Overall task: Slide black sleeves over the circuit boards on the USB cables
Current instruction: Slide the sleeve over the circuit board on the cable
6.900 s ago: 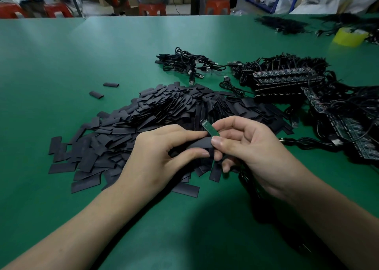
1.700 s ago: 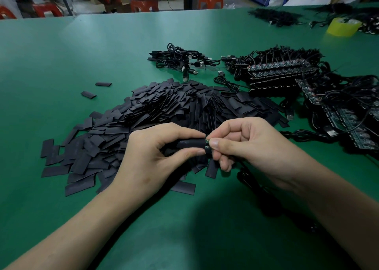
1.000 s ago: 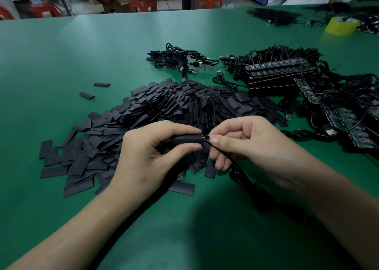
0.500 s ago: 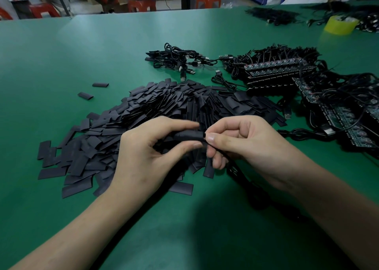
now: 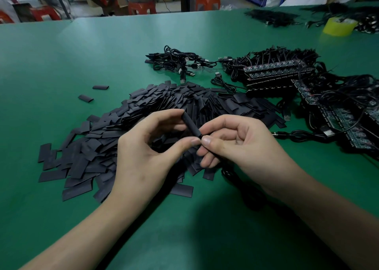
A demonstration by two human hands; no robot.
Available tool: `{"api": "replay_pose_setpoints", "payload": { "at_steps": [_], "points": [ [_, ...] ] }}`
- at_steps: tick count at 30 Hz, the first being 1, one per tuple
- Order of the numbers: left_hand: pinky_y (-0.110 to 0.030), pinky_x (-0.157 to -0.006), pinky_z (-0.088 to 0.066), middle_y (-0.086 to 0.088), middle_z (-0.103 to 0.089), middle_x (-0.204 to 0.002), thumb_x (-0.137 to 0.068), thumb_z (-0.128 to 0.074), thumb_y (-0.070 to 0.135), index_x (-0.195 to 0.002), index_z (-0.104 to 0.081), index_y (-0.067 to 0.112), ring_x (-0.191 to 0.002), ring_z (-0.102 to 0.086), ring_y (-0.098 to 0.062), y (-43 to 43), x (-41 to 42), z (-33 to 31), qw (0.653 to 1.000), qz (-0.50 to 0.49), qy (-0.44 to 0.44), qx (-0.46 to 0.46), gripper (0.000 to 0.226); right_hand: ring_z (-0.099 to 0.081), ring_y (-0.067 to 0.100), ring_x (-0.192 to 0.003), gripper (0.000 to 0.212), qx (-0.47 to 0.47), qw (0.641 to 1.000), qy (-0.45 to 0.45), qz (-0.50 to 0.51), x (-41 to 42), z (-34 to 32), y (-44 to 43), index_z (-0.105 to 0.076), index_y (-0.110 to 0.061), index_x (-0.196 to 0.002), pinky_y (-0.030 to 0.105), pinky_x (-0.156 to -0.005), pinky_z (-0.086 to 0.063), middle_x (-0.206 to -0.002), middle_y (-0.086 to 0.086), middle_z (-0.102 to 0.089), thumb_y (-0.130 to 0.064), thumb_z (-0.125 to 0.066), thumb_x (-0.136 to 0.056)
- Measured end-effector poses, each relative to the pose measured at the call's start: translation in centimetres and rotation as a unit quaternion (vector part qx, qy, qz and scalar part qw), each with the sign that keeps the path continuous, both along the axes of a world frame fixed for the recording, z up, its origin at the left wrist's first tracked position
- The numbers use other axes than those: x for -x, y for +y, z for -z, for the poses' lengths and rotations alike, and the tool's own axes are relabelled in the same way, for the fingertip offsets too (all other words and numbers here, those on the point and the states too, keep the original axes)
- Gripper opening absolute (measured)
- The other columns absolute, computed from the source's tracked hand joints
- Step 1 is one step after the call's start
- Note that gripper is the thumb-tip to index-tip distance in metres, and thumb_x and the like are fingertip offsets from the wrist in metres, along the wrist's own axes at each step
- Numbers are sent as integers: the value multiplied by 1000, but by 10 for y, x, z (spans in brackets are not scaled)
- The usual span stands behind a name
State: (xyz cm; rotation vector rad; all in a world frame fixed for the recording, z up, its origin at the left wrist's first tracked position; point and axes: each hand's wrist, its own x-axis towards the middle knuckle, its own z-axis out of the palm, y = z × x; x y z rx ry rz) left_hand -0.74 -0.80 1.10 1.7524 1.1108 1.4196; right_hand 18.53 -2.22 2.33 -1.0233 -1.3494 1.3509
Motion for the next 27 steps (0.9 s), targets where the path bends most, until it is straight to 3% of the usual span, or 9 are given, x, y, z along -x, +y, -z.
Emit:
{"api": "replay_pose_setpoints", "payload": {
  "at_steps": [9,14,22,27],
  "points": [
    [-19,-88,-55,6,-78,-97,-73,-86,24,-114,-73,18,-95,-75,-12,0,-2,-2,1000,-3,-25,19,44,-74,24,-64,9,-10,1000,0,10,2,2,1,-69,-7,-100,26,-61,-58,-79,15,-76,0,-65,-96],
    [-22,-91,-55,7,-77,-100,-78,-88,14,-115,-73,18,-98,-74,-14,-1,-2,-1,1000,-22,9,6,40,-74,23,-64,9,-20,1000,-14,14,3,4,1,-69,-8,-100,25,-61,-57,-78,13,-76,-1,-66,-95],
    [-21,-91,-54,9,-77,-100,-78,-87,21,-113,-74,20,-98,-74,-12,-1,-1,-2,998,-44,42,-24,38,-75,22,-66,15,-29,999,-21,6,4,5,0,-69,-12,-101,25,-62,-57,-80,12,-76,-11,-68,-86],
    [-20,-89,-54,10,-77,-100,-79,-82,25,-114,-73,22,-98,-74,-12,4,3,0,998,-51,16,-24,36,-76,20,-78,23,-12,997,-68,-22,0,4,0,-72,-20,-106,30,-77,-62,-87,4,-77,-19,-75,-83]
  ]
}}
